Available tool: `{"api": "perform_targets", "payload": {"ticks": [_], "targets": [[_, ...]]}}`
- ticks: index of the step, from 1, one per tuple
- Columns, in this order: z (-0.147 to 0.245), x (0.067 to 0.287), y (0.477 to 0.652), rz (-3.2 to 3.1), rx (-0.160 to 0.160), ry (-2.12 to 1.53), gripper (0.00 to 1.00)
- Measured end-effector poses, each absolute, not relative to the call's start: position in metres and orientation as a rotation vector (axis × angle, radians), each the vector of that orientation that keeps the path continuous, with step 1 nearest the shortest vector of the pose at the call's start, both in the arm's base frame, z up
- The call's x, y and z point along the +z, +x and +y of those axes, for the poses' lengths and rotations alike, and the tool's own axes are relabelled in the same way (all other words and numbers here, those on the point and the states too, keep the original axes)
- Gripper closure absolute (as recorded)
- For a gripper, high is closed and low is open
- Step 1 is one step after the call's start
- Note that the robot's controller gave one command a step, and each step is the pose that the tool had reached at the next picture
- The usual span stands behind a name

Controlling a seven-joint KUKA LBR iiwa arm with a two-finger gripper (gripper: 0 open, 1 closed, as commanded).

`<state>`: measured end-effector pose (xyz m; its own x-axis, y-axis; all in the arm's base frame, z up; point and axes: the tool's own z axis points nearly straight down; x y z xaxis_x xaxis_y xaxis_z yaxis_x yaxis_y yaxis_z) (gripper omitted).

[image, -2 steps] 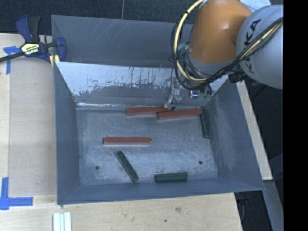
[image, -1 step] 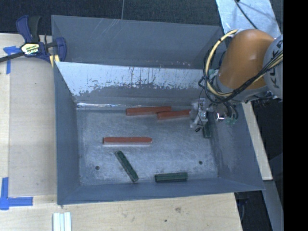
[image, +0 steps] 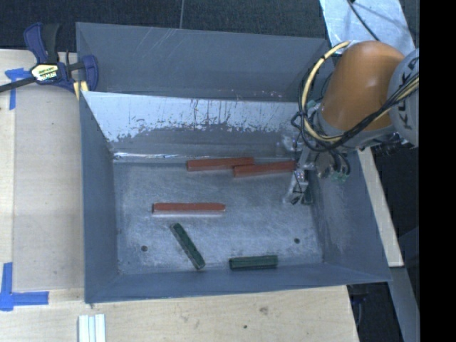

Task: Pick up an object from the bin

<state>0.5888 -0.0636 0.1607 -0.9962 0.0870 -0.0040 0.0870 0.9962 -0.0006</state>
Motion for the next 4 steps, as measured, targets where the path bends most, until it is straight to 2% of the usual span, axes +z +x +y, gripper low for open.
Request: {"api": "perform_targets", "payload": {"ticks": [1,2,3,4], "targets": [[-0.079,0.068,0.622,3.135,0.000,0.286,0.00],[-0.111,0.070,0.622,3.138,0.000,0.092,0.00],[-0.110,0.072,0.624,3.134,0.000,0.091,1.00],[-0.089,0.257,0.598,3.129,-0.003,0.022,1.00]]}}
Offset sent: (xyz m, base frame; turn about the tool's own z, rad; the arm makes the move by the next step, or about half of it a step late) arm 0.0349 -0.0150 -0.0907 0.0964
